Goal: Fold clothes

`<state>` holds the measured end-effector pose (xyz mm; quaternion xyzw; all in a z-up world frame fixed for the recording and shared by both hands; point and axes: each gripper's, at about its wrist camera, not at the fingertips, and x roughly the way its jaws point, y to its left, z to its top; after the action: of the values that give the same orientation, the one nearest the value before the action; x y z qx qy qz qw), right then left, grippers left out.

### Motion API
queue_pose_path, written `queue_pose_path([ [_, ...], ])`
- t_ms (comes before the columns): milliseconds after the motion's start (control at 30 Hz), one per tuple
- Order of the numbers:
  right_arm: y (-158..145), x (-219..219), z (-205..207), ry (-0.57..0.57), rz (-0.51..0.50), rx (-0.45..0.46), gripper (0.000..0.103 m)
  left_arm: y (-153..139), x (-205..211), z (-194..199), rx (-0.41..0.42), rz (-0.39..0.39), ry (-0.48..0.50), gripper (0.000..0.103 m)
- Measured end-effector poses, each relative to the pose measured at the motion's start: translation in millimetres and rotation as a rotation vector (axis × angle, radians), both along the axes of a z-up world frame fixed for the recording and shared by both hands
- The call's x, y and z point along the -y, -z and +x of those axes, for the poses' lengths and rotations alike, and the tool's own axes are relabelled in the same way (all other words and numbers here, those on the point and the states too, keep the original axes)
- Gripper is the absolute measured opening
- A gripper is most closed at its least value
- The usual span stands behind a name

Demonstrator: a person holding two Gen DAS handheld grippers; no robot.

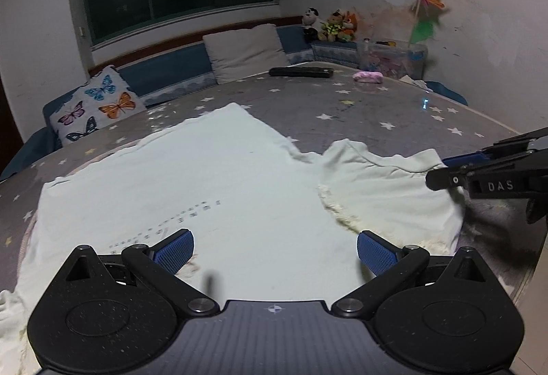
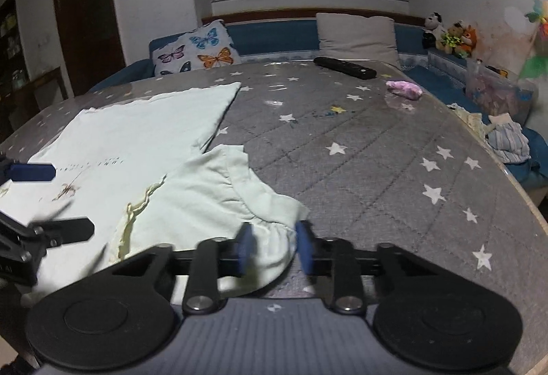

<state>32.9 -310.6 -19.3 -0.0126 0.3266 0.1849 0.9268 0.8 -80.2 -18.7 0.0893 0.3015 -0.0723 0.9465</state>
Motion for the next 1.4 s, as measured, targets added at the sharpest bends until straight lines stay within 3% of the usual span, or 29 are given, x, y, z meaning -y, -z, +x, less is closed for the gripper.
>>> queue_pose_path([
  [267,-13.0,13.5,-3.4,0.010,0.125,-0.006,0.007,11.8,12.9,6.5,-0.027,0.012,0.040,0.103],
  [400,-36.1,5.1,-10.9,-0.057,0.185,0.020,0.006,11.5,9.8,5.8,-0.023,0.002,0.040,0.103],
  [633,-59.0,-36.3,-20.7,-0.220,0.198,0.057,0.006,6.5,-5.5,-4.2,-0.004,-0.017,0.014,0.103],
  [867,-44.2,-84.5,-21.7,-0.363,0.193,0.004,0.007,1.6,-33.2,-13.9,0.008,-0.037,-0.062,0.103],
  [1000,-37.5,-91.7,-27.4,-0.406,0.196,-0.013,0.015,0.1,-44.4,-14.6,0.007,-0.035,-0.094,0.103],
  [1133,-42.8,-72.4,-28.7,-0.372,0.175,0.006,0.018,-4.3,-51.1,-17.2,0.024,-0.035,-0.109,0.103],
  [1400,-14.1,-42.6,-24.3,-0.296,0.070,-0.097,0.019,-12.4,-49.0,-14.9,0.041,-0.072,-0.113,0.103],
])
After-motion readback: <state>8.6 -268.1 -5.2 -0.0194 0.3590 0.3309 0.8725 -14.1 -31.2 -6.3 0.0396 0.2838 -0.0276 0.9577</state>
